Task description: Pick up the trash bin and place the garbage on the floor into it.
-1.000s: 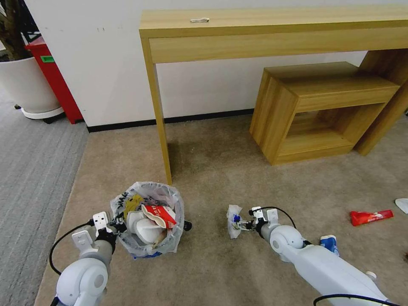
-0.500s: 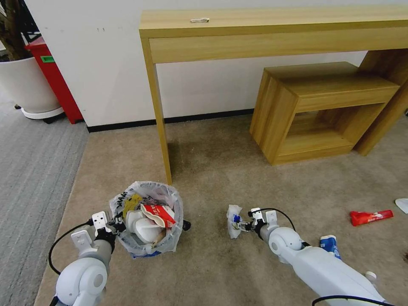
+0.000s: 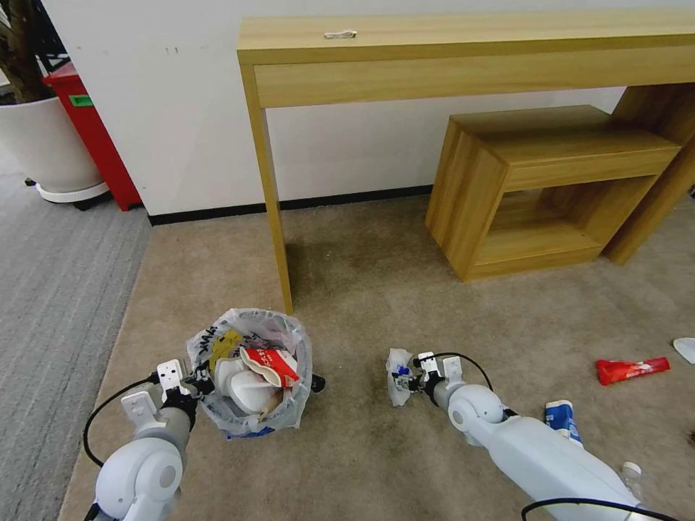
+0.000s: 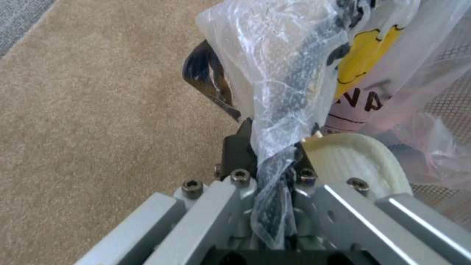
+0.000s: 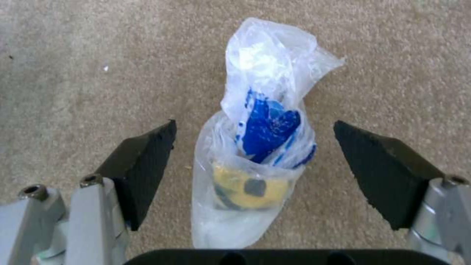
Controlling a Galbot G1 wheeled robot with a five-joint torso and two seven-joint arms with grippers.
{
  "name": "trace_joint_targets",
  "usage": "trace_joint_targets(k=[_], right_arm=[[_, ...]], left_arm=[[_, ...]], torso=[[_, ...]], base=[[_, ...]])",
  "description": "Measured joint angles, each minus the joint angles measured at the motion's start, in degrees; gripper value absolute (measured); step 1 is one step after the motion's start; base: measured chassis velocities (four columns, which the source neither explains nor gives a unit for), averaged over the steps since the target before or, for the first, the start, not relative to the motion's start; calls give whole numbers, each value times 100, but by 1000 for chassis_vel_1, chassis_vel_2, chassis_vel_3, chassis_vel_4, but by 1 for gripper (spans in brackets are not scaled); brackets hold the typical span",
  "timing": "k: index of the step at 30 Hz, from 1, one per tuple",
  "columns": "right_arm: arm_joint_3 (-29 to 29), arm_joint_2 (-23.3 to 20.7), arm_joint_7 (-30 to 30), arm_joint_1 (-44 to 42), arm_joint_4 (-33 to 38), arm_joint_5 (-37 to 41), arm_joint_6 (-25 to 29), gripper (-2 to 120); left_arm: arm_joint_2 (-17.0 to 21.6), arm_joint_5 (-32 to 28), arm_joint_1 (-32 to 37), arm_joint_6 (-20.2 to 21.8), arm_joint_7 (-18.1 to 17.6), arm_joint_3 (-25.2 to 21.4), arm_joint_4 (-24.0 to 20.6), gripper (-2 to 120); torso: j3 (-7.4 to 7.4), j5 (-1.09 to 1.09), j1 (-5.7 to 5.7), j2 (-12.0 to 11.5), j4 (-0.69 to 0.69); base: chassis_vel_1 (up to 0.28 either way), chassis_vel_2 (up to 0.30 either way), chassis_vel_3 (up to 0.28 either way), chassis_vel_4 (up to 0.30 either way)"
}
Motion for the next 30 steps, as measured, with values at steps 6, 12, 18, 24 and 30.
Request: trace_joint_targets(k=[6, 12, 18, 24, 30], right_arm=[[-69, 13, -44, 56, -134, -28, 45, 82], [-121, 34, -84, 100, -273, -69, 118, 81], [-192, 84, -121, 163, -438, -107, 196, 69], [-250, 109, -150, 176, -481, -130, 226, 63], [-346, 123, -160, 217, -486, -141, 238, 56]], left_arm=[[-2, -8, 10, -4, 1, 1, -9, 0], [-12, -8, 29, -5, 1, 4, -65, 0], [-16, -7, 105, -16, 1, -6, -164, 0], [-21, -5, 152, -18, 0, -7, -261, 0], [-44, 6, 192, -18, -1, -4, -333, 0]], torso=[[0, 0, 0, 0, 0], [0, 0, 0, 0, 0], [0, 0, 0, 0, 0], [0, 0, 0, 0, 0], [0, 0, 0, 0, 0]], base=[[0, 0, 0, 0], [0, 0, 0, 0], [0, 0, 0, 0], [0, 0, 0, 0], [0, 0, 0, 0]])
